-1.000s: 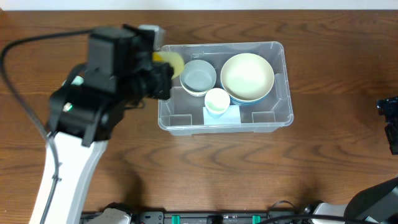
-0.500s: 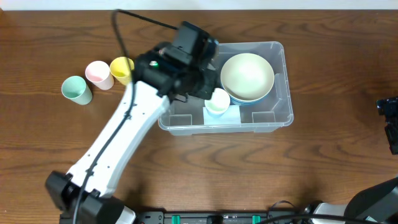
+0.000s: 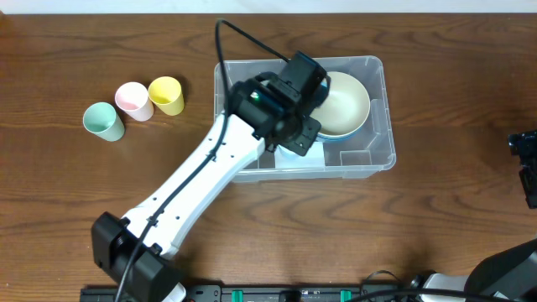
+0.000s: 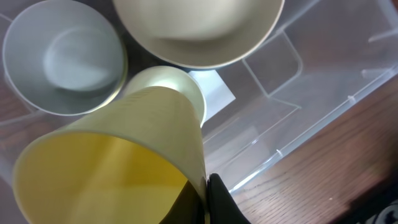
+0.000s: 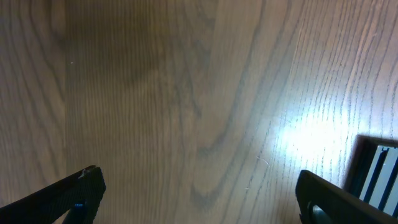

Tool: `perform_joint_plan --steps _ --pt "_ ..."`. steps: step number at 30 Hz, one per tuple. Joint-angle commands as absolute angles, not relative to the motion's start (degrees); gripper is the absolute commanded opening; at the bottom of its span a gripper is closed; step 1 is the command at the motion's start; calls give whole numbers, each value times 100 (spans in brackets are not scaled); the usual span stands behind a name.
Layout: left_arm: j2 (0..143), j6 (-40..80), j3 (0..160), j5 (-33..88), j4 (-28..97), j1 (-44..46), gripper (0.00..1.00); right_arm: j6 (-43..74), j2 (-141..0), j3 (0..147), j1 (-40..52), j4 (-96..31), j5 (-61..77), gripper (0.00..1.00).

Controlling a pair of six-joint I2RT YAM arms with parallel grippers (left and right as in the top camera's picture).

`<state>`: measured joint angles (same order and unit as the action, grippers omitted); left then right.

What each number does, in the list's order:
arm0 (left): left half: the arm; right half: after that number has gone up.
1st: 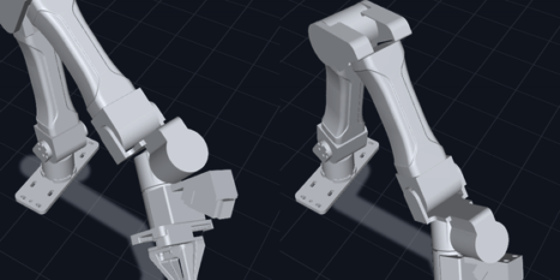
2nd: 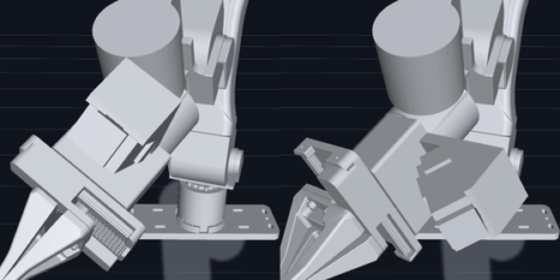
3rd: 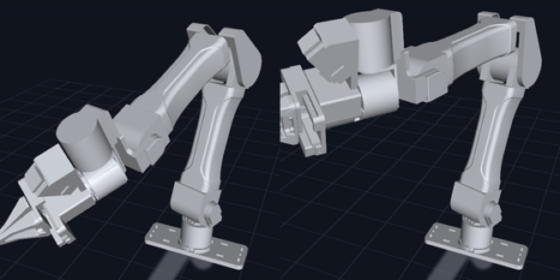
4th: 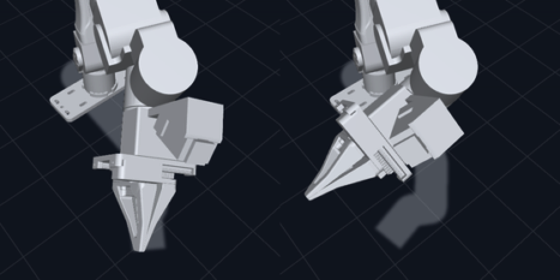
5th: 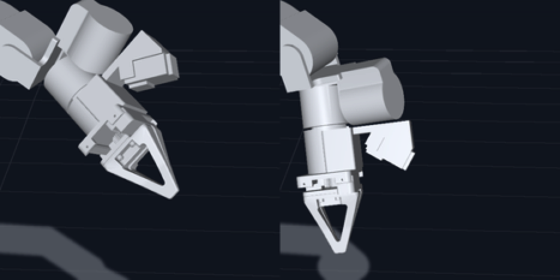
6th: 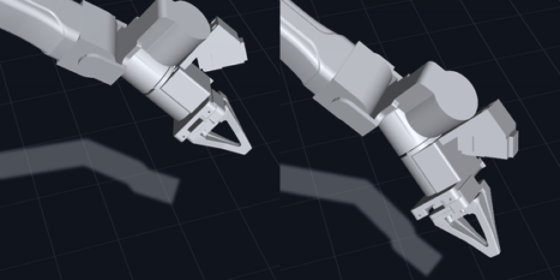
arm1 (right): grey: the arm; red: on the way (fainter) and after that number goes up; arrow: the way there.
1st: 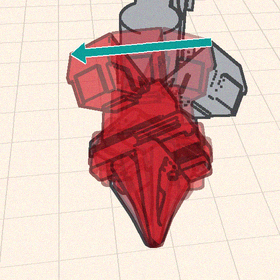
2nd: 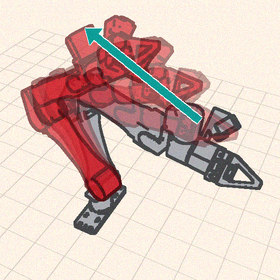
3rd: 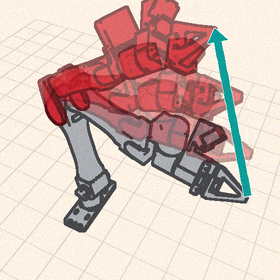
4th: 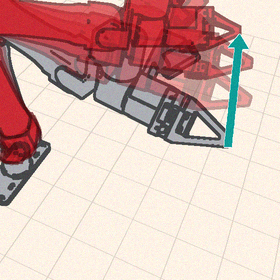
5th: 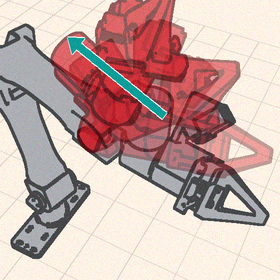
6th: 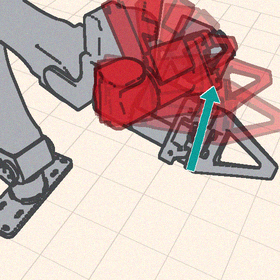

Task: Pack container
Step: 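Lift the yellow cup and carry it right over the bin, then lower the yellow cup onto the white cup and release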

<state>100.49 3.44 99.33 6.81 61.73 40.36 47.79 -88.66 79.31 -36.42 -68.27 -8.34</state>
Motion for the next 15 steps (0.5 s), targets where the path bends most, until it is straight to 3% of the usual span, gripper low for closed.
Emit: perform_joint_plan --steps 1,15 --pt "10221 167 10060 373 6237 4160 6 4882 -8851 7929 -3680 -6836 -858 99" --pt "10514 -21 10049 -71 6139 4204 6 4882 -8851 7929 -3680 -6836 -856 99"
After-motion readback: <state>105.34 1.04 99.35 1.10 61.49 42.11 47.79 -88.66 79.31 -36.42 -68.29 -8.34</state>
